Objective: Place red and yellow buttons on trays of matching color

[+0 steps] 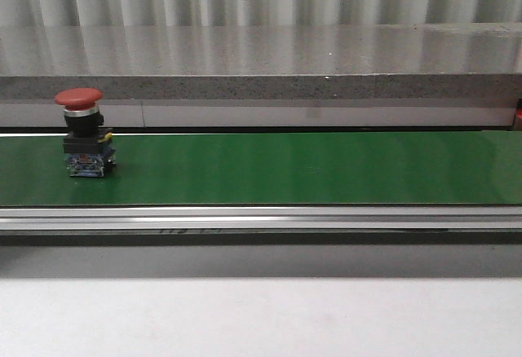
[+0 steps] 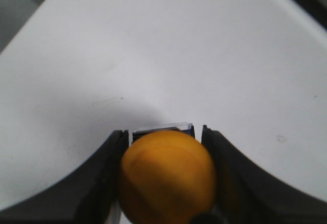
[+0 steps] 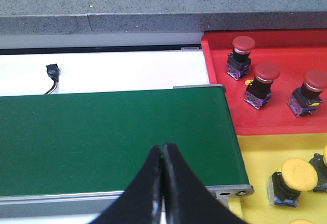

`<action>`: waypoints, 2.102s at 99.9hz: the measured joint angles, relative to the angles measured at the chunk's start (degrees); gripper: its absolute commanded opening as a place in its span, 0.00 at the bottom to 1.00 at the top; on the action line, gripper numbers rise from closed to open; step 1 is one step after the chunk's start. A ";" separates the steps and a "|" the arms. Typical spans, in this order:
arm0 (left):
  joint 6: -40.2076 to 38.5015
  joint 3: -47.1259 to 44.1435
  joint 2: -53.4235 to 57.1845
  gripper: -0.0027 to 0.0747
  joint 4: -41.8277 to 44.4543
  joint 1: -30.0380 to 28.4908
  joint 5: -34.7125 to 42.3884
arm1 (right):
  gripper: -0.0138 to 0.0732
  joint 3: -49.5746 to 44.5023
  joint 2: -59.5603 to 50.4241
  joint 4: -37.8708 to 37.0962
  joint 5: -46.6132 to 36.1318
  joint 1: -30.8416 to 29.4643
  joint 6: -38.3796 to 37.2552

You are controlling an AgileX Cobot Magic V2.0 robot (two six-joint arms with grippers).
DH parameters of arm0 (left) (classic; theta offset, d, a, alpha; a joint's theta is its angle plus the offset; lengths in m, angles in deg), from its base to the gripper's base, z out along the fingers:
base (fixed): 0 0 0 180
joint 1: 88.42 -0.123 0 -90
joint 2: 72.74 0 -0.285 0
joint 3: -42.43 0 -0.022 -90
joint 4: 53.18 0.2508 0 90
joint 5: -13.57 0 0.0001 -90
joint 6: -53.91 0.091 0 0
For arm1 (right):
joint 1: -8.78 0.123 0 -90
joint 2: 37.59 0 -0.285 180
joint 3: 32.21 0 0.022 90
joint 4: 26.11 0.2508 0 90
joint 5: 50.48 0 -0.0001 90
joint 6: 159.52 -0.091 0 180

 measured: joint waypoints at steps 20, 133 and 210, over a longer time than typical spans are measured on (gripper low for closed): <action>2.33 0.00 11.27 0.01 -0.02 1.38 -4.03 | 0.08 0.00 0.00 0.00 0.00 0.00 0.00; 7.15 -21.44 26.03 0.01 6.81 19.08 -6.98 | 0.08 0.00 0.00 0.00 0.00 0.00 0.00; 7.15 -22.50 22.90 0.86 7.25 19.70 -6.82 | 0.08 0.00 0.00 0.00 0.00 0.00 0.00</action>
